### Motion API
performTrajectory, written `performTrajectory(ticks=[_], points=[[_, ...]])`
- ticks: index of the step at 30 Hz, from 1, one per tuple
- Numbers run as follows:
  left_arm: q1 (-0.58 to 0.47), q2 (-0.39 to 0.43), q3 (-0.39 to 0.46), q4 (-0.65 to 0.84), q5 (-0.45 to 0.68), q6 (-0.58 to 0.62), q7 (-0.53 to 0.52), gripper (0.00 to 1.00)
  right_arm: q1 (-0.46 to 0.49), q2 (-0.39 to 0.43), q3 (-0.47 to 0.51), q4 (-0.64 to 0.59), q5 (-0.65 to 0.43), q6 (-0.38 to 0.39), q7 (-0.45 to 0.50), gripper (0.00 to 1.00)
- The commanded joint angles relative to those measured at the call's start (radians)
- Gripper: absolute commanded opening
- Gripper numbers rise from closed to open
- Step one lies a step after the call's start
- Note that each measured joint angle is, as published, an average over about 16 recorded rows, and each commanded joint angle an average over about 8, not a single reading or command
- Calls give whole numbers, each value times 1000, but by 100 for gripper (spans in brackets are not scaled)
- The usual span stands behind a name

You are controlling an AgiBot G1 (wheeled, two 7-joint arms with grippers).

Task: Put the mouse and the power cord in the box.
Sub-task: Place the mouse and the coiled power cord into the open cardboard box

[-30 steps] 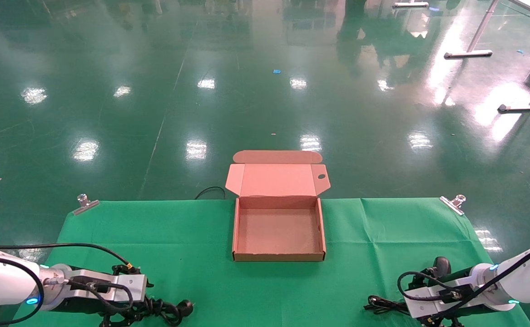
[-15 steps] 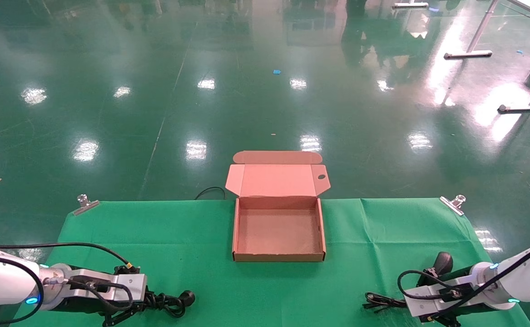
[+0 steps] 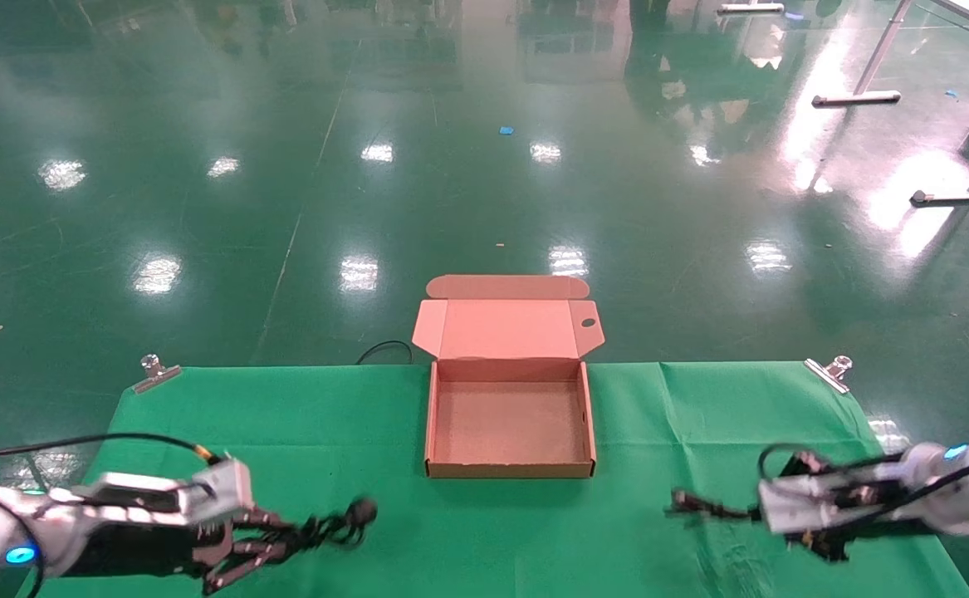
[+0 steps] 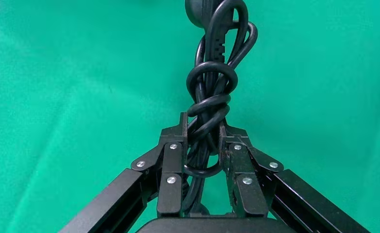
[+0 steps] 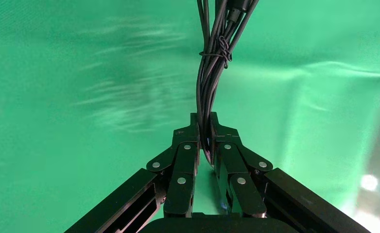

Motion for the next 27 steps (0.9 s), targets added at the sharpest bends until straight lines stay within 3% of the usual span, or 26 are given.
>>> performTrajectory(ticks=[1,6,10,14,20,27], points=[[-4,-27,-39,27,-55,60,-32,0,18,24,16,5,23,-18,-2,0],[-57,-50,-109,85,-148,174,-92,0,88,66,59,51,84,-61,11,0],[-115,-30,-148,124,-197,230,-125,0,131,47,76,105,109,-76,39,0],[-179,9,-189,168,-247,246,-149,0,151,-30,76,151,112,-54,81,0],[-271,64,-244,237,-320,233,-160,0,156,-184,55,160,80,43,120,0],[-334,66,-270,274,-359,231,-139,0,101,-309,35,138,72,136,129,0]])
